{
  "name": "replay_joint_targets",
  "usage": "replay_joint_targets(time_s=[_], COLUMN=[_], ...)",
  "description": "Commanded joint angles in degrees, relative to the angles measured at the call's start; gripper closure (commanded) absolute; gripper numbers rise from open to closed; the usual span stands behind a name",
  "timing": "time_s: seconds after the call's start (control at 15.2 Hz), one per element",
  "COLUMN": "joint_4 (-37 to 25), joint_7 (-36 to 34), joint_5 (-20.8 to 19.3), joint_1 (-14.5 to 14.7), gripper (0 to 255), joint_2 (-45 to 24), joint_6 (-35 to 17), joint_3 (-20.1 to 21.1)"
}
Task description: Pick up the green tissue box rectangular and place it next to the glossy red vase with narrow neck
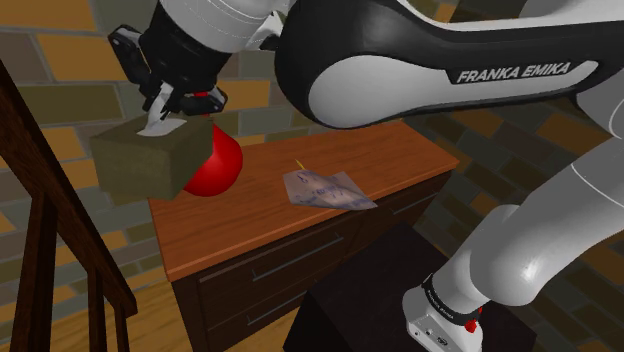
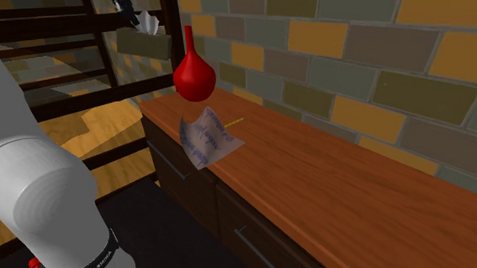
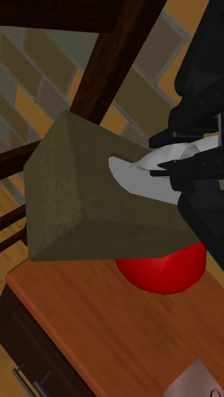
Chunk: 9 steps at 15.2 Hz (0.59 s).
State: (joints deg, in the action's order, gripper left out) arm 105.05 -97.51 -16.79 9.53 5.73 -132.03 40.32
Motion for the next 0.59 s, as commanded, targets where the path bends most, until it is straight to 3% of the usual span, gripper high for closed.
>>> replay_joint_targets(time_s=[0.0, 0.53], joint_4=[1.67, 7.10], joint_7=[-0.60, -3.47], joint_5=[-0.41, -2.84], joint_1=[-0.07, -0.37], gripper=[255, 255], joint_2=[0.01, -0.58], joint_6=[-1.64, -7.20], joint_3=[0.01, 0.32])
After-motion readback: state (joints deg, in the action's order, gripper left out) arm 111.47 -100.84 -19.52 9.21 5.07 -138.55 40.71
